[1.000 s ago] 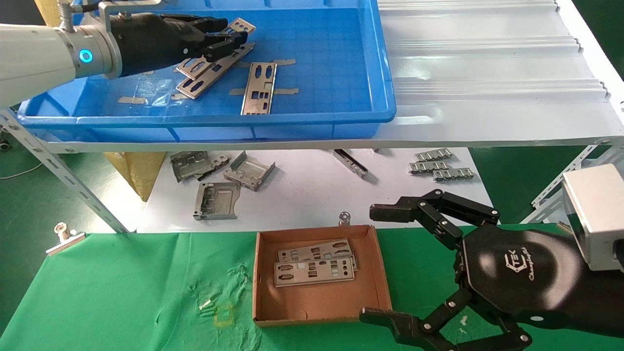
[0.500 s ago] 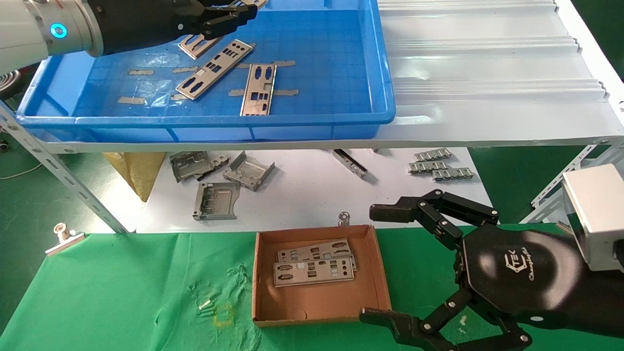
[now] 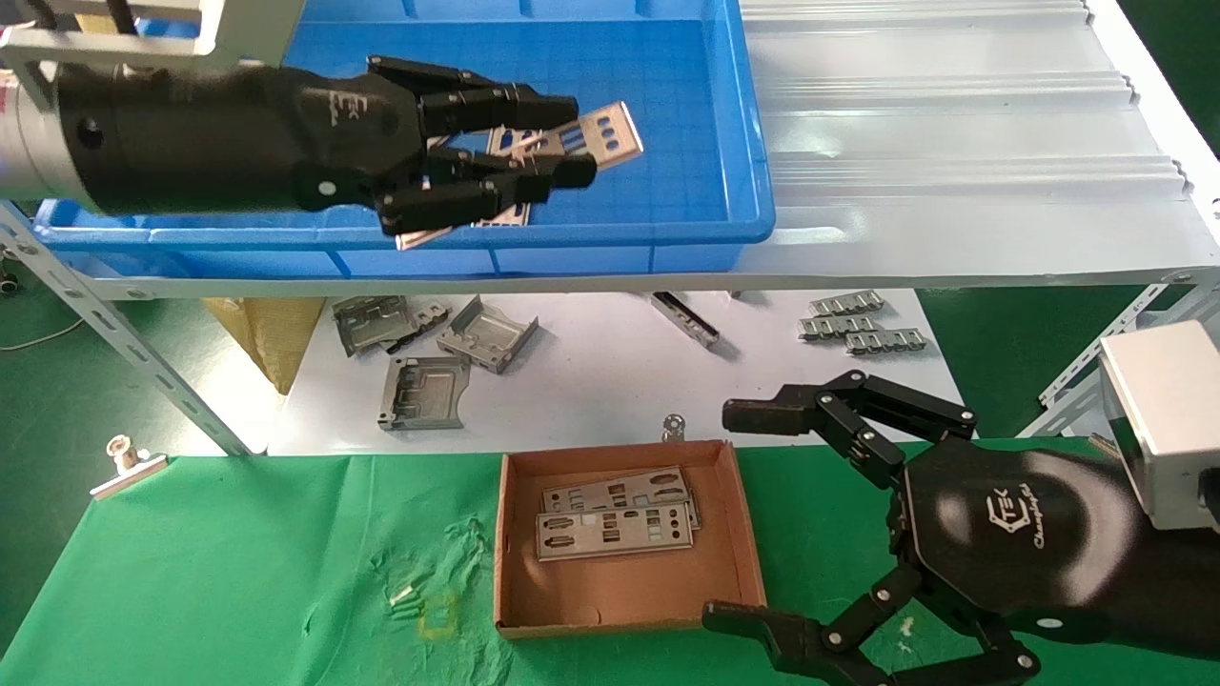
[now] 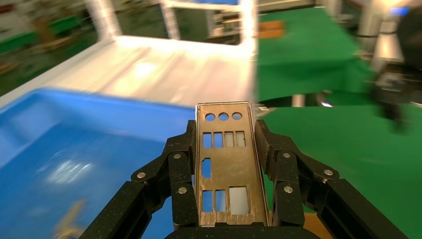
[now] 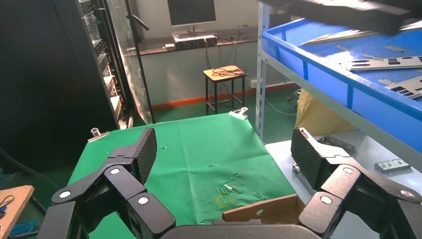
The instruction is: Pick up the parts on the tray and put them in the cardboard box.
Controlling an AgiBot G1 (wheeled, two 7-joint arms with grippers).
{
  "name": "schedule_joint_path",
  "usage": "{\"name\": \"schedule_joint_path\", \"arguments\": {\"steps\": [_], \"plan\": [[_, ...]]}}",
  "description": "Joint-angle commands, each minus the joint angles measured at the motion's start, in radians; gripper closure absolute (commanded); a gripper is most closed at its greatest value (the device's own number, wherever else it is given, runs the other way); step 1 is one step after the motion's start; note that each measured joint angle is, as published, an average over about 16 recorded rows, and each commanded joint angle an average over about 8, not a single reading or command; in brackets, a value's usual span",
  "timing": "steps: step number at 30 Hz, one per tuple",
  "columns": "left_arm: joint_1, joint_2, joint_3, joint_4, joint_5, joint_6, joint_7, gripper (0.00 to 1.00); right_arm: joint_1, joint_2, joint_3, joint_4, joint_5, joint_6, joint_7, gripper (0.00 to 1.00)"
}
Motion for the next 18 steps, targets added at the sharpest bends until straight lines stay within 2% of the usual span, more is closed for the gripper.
{"name": "schedule_joint_path", "arguments": {"steps": [1,8,11,14,18], "plan": [[0.016,-0.008,0.000,-0.023,-0.002,0.052,0.017,1.00,0.000,0.000,0.000,0.000,0.000,0.000,0.000,0.00],[0.232,-0.126,0.131,-0.440,-0.188,0.049,-0.024,1.00,0.000,0.000,0.000,0.000,0.000,0.000,0.000,0.00],[0.318,-0.167,0.187,-0.560,-0.235,0.017,-0.006,1.00,0.000,0.000,0.000,0.000,0.000,0.000,0.000,0.00],[0.396,-0.155,0.219,-0.581,-0.217,-0.068,0.050,1.00,0.000,0.000,0.000,0.000,0.000,0.000,0.000,0.00],[0.480,-0.088,0.236,-0.538,-0.159,-0.226,0.139,1.00,0.000,0.000,0.000,0.000,0.000,0.000,0.000,0.00]]}}
